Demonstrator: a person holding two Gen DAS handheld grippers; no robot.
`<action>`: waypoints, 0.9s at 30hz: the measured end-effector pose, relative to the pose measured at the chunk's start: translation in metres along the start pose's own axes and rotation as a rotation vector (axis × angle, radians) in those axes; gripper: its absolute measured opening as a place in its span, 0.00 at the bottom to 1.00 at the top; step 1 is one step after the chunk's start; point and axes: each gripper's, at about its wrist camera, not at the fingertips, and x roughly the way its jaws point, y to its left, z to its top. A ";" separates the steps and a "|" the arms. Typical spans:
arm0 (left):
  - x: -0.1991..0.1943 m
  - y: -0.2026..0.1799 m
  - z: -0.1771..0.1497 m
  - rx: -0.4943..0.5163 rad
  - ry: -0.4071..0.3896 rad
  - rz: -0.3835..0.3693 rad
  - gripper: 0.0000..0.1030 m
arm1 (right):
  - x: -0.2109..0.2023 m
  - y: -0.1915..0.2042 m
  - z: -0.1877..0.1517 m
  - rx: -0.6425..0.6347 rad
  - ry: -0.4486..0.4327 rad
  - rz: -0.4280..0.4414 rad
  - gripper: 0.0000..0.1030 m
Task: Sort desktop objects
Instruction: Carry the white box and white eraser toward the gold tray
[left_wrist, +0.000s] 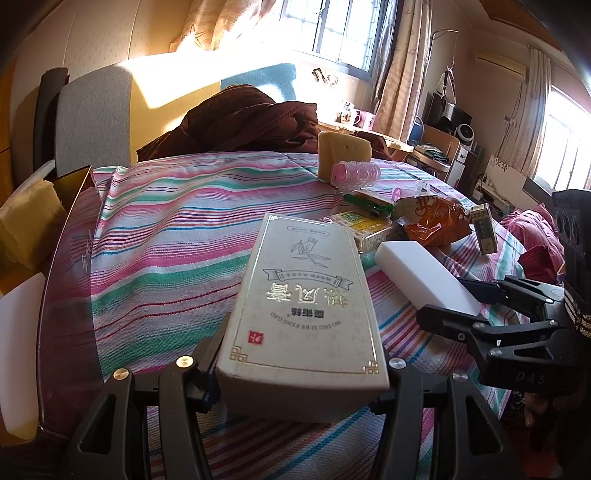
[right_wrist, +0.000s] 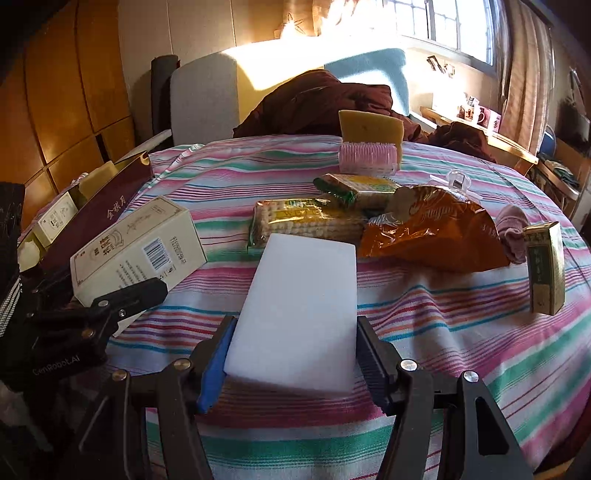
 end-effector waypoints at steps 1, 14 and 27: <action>0.000 0.000 0.000 0.001 0.001 0.001 0.55 | -0.001 0.000 -0.001 -0.001 -0.003 0.001 0.62; -0.005 -0.006 0.004 0.013 0.022 0.004 0.58 | 0.002 -0.003 -0.003 0.014 -0.047 0.026 0.64; -0.011 -0.011 0.015 0.036 0.002 0.039 0.53 | 0.002 0.000 -0.002 0.010 -0.045 0.007 0.63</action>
